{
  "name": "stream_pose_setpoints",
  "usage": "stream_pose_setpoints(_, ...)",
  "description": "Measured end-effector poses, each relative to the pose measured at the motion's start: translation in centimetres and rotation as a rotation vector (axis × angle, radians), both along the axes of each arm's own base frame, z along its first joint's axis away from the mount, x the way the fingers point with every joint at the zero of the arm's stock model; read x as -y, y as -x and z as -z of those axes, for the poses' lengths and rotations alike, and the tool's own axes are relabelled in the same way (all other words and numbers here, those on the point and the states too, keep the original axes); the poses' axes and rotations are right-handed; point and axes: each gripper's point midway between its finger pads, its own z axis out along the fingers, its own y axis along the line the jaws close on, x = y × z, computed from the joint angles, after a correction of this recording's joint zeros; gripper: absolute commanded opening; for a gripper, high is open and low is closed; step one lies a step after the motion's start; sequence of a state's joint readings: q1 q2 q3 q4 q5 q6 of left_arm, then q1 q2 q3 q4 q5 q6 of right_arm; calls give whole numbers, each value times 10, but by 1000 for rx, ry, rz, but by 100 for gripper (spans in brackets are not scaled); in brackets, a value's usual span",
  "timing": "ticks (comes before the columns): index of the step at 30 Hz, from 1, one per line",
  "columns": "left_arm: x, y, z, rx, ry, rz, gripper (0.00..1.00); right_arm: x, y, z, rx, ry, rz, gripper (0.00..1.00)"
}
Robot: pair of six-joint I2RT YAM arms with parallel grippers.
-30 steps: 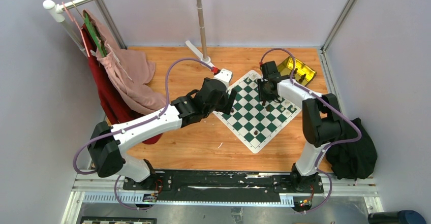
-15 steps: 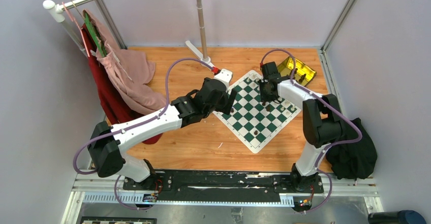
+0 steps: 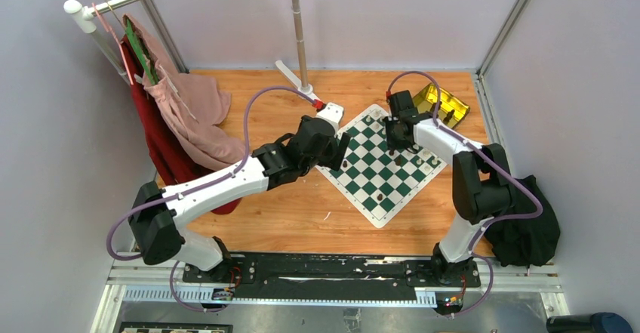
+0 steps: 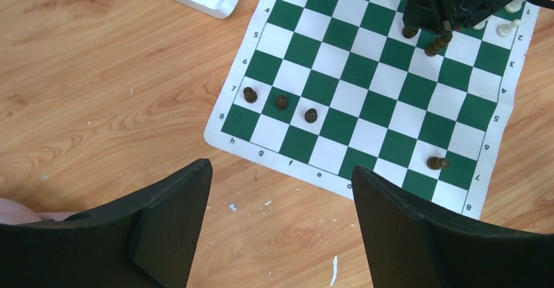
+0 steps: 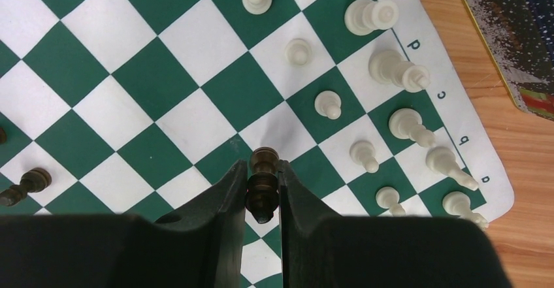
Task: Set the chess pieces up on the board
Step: Pick up the chess piece from the chessboard, then place the chess piece on the chessboard.
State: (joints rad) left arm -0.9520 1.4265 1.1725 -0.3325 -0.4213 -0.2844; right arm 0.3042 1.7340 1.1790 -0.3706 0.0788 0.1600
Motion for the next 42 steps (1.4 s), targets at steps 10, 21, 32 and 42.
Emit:
stream_pose_setpoints(10, -19, 8, -24, 40, 54, -33, 100, -36, 20, -6, -12, 22, -98, 0)
stream_pose_setpoints(21, -44, 22, -38, 61, 105, -76, 100, -85, 53, -24, 12, 22, -209, 0)
stream_pose_setpoints(32, -72, 36, -39, 74, 134, -123, 100, -120, 83, -27, 6, 18, -279, 0)
stream_pose_setpoints(42, -82, 41, -41, 82, 143, -138, 100, -133, 96, -24, -4, 10, -292, 0)
